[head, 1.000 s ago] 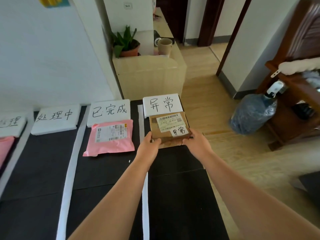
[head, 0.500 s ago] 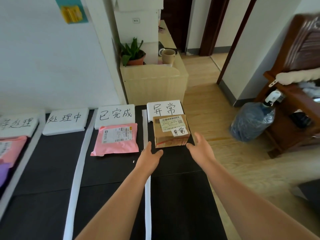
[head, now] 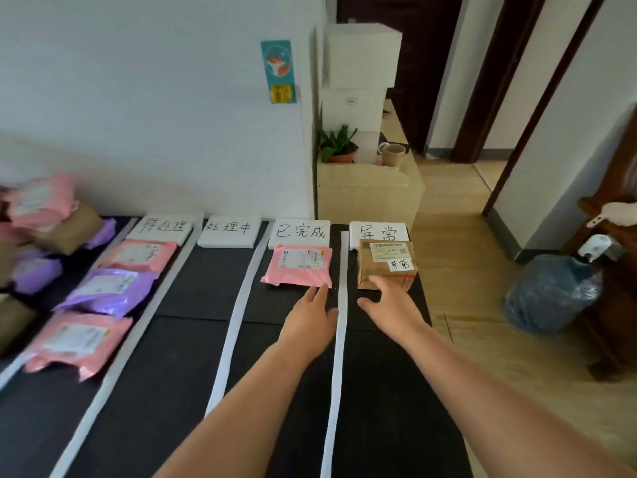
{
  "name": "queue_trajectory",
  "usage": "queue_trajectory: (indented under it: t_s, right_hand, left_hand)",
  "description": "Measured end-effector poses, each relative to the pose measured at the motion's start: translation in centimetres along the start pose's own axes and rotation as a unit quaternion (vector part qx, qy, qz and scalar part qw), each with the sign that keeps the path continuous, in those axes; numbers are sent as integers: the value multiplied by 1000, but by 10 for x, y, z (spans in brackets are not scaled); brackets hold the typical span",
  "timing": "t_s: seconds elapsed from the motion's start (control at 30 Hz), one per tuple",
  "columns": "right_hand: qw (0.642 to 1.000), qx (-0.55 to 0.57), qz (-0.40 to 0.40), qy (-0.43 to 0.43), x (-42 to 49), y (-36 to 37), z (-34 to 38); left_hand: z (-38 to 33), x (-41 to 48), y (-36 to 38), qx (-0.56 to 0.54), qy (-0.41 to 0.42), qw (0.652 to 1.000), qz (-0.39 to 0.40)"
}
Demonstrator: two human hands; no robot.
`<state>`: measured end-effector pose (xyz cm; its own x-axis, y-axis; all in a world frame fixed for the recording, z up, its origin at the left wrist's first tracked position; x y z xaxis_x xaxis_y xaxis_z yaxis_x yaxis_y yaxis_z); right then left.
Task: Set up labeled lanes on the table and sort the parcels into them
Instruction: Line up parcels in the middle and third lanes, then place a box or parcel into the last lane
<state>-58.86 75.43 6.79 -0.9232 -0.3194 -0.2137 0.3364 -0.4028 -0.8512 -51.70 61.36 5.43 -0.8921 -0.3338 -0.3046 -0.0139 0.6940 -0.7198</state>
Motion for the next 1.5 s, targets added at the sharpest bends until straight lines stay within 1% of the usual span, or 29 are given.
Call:
queue_trajectory:
  t_s: [0.1, 0.23, 0.43, 0.7, 0.8, 0.9, 1.03, 1.17, 1.37, 1.5]
  right_hand:
    - [998, -31, 5, -57, -20, 12, 46]
    - [985, -89, 25, -146, -52, 39, 114]
    - [957, -109, 51, -264, -115, 95, 210]
    - [930, -128, 77, -335, -224, 204, 348]
    - [923, -121, 95, -352, -262, 246, 395]
    - [918, -114, 116, -362, -288, 282, 434]
    - [913, -118, 115, -374, -300, 314, 481]
    - [909, -121, 114, -382, -291, 339, 527]
    - [912, -80, 121, -383, -255, 378, 605]
    - [922, -63, 141, -356, -225, 402, 653]
  left_hand:
    - [27, -33, -29, 7, -14, 999, -45]
    - [81, -75, -71, 2, -45, 993, -105]
    - [176, -154, -133, -24, -116, 977, -175]
    - [345, -291, -214, -25, -196, 956, -218]
    - [403, -336, -241, -26, -211, 947, -239]
    - [445, -366, -263, -53, -215, 940, -260]
    - [482, -384, -292, -74, -216, 933, -279]
    - [515, -380, -322, -77, -221, 929, -288]
    - [573, -340, -383, -54, -223, 932, -282]
    - [607, -313, -430, -50, -223, 937, -264]
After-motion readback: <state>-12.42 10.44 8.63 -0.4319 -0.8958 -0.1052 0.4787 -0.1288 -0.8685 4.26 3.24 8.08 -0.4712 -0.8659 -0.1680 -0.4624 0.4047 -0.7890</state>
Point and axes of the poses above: each hand's wrist, its own x-axis towards the middle knuckle, its own y-axis out of the palm, z = x × y, the point moved 4 cm from there along x, towards the middle knuckle, and after that the axes turned 10 degrees about -x, right-handed, at the moved point
